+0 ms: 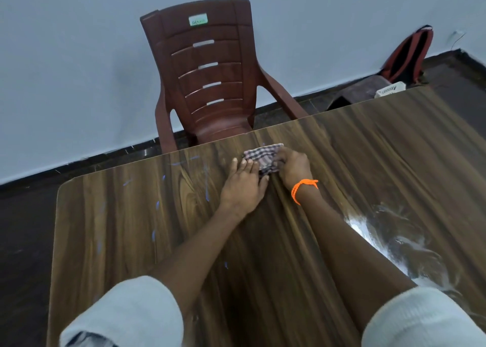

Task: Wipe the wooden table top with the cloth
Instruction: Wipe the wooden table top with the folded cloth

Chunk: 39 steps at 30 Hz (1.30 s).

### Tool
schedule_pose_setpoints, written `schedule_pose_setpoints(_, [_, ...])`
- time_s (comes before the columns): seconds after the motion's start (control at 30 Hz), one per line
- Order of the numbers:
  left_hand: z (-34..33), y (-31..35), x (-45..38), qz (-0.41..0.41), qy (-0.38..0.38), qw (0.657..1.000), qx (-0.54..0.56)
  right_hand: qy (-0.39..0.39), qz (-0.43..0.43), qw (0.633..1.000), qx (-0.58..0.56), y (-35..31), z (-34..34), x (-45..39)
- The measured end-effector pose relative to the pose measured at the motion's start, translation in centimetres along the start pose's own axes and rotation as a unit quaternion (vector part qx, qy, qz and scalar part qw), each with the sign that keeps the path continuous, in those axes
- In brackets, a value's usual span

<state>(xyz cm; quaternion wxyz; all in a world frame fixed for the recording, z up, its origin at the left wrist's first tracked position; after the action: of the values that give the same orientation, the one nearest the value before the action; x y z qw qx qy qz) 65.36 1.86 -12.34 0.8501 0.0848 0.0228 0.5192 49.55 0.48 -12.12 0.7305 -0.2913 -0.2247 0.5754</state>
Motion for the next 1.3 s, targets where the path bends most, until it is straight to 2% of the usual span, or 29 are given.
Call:
schedule_pose_setpoints(0.13, [-0.4,-0.8,3.4,0.025,0.013,0.999,0.016,-0.030,0.062,0.998,0.010,-0.5,-1.0,2.1])
schedule_pose_setpoints(0.27, [-1.2,0.8,4.9,-0.019,0.019,0.999,0.041,0.020,0.134,0.990,0.033,1.8,0.7,5.3])
schedule_pose_setpoints(0.4, [-0.9,2.6,0.4,-0.047,0.014,0.997,0.053,0.066,0.088,0.991,0.075,3.1,2.9,2.8])
schedule_pose_setpoints(0.5, [-0.5,2.2,-3.6,-0.027,0.022,0.998,0.048,0.083,0.051,0.992,0.078,2.3,2.9,-1.3])
schedule_pose_setpoints(0.67, [-0.2,-1.5,-4.6,0.030,0.029,0.998,0.041,0.012,0.040,0.998,0.054,-0.7,-0.3,-5.9])
schedule_pose_setpoints(0.83, [0.0,-3.4,0.0,0.039,0.052,0.996,0.066,-0.035,0.098,0.994,0.043,-1.1,-2.3,-3.3])
schedule_pose_setpoints(0.9, [-0.3,-2.7,1.8,0.021,0.052,0.996,0.073,-0.035,0.120,0.992,0.028,-0.1,-1.8,-1.4])
schedule_pose_setpoints(0.97, [-0.5,-1.7,1.9,0.006,0.031,0.997,0.070,-0.002,0.124,0.992,0.013,1.0,-0.8,-0.4])
schedule_pose_setpoints(1.13, [0.2,-1.1,-3.8,0.006,0.012,0.999,0.043,0.052,0.060,0.996,0.028,0.7,-0.3,-4.4])
schedule_pose_setpoints(1.3, [1.3,-5.7,-6.1,0.026,0.028,0.998,0.044,0.018,0.025,0.999,0.037,-2.7,-3.2,-8.4])
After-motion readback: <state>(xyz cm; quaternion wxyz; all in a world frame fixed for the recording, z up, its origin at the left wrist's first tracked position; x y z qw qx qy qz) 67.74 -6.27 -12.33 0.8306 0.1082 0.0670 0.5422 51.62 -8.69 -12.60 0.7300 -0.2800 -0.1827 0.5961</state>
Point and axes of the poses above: each hand's wrist, its own x-axis away from the middle knuckle, its own z-axis out of the back of the hand, y = z × x, the point moved 4 cm from there along -x, towards the middle knuckle, and after that the axes turned 3 degrees about z, right-handed, at the moved point
